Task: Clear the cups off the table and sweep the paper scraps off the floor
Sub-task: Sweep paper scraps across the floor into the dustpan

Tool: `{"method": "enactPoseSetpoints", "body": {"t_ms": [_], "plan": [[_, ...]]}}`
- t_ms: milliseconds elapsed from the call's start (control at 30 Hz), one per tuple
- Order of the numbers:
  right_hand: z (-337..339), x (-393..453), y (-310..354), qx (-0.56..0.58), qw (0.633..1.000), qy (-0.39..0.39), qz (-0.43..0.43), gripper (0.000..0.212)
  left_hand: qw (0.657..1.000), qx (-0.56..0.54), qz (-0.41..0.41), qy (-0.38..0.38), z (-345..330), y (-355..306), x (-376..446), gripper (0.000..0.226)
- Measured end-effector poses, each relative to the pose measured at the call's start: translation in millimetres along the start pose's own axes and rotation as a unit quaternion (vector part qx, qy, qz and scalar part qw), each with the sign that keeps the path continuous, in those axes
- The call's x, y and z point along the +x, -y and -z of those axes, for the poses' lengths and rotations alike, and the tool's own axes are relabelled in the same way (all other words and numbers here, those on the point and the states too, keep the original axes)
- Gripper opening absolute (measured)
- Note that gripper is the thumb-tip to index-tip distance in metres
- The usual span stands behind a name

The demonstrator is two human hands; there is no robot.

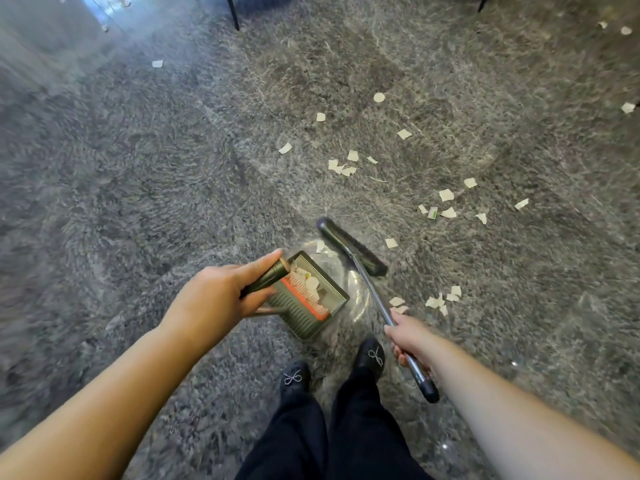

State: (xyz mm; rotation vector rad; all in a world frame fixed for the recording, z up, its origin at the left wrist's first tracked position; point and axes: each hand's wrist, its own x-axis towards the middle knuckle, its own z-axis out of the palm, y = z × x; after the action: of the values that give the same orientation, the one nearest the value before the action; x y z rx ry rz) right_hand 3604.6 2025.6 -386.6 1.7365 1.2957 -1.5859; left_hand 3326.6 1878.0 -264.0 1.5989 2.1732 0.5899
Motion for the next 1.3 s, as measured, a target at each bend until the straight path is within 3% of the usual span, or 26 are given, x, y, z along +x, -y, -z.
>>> {"method": "enactPoseSetpoints", "body": {"t_ms": [300,467,633,800,967,1100,1300], "plan": [[-1,-27,-13,-0.091,0.996,0.022,-0.001,0.058,1.0,0.02,0.021,0.007,3,-2,2,0.061],[2,-48,-11,0.009,0.997,0.075,-0.027,0.058,0.998,0.0,0.06,0.028,6,-3,4,0.061],[12,-69,-16,0.058,0.995,0.079,-0.01,0.056,0.996,0.013,0.071,0.047,10,-7,6,0.064],[-14,-52,-6,0.022,0.999,0.022,0.018,0.051,0.996,0.019,0.074,0.054,12,-10,3,0.065],[-35,-36,11,-0.013,0.999,0.033,0.019,0.048,0.994,0.016,0.083,0.074,11,-13,4,0.06],[-44,-51,-12,0.006,0.997,0.08,0.012,0.053,0.994,-0.002,0.083,0.067,11,-11,0,0.06],[-51,-80,-60,0.108,0.993,0.035,0.028,0.057,0.995,-0.043,0.058,0.062,6,-11,-13,0.066]]}}
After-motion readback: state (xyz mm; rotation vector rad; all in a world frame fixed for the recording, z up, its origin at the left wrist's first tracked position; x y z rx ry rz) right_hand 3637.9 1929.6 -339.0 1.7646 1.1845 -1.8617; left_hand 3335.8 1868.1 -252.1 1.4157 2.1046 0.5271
